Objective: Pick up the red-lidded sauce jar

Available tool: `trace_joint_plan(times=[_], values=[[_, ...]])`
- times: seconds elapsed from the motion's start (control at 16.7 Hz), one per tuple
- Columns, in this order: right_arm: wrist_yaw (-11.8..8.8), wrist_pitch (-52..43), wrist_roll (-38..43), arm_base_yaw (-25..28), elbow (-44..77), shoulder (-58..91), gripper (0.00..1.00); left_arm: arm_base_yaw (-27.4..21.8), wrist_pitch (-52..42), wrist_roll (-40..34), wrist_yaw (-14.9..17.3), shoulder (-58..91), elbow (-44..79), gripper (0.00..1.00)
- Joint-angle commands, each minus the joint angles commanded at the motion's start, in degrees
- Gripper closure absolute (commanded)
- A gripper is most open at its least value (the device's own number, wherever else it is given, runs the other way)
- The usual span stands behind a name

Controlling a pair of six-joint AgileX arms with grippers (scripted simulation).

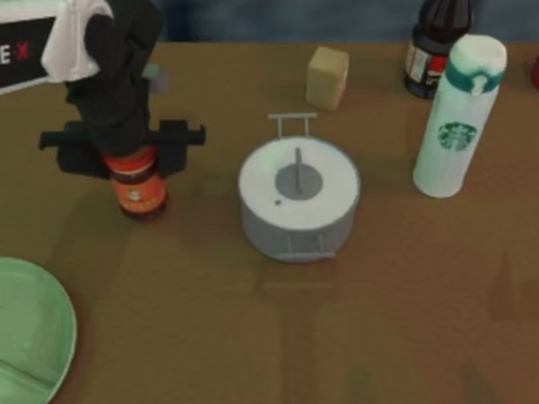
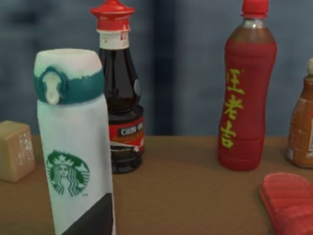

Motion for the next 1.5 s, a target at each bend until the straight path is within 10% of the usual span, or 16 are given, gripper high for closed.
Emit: trace_joint_plan(times=[0.36,1.14,1.5], values=[[0.0,0.0,0.0,0.0,0.0,0.0,0.00,0.1,3.5,0.0,0.0,1.7,-1.9,1.00],[0.0,0.0,0.0,0.0,0.0,0.0,0.00,0.1,3.5,0.0,0.0,1.7,-1.9,0.02],[0.0,0.0,0.0,0.0,0.0,0.0,0.00,0.1,3.5,0.0,0.0,1.7,-1.9,0.00]])
